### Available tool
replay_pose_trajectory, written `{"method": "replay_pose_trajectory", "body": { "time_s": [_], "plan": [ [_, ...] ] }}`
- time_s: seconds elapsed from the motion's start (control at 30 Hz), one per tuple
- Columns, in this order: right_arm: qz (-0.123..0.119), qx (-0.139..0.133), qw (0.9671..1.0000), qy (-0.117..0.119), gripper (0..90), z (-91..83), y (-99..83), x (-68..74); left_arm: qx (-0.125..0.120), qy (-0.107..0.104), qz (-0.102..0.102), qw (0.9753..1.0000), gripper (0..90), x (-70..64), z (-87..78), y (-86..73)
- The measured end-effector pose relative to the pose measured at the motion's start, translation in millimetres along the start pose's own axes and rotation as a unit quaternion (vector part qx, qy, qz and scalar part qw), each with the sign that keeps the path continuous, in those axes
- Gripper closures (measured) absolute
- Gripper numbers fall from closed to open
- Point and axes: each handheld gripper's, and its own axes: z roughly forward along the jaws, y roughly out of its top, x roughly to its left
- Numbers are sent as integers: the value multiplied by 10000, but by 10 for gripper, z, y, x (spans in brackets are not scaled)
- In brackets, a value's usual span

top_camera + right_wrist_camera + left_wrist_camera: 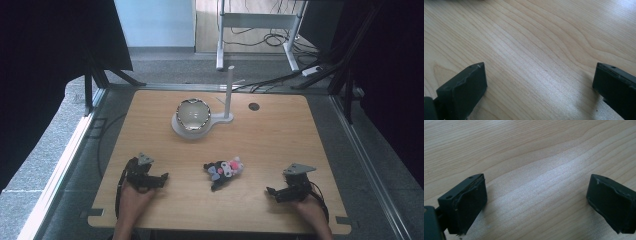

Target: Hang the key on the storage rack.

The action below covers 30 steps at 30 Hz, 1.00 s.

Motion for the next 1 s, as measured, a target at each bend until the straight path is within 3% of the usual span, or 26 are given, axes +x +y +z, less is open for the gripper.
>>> {"method": "replay_pose_trajectory", "body": {
  "time_s": [0.7, 1.0],
  "plan": [
    [-9, 78, 10000, 42, 0, -10, 14, 3, 1, -2, 0, 10000, 32, 1, 0, 1],
    [-310, 304, 9990, 123, 0, -75, 92, -15, 1, -1, 0, 10000, 31, 1, 0, 1]
  ]
}}
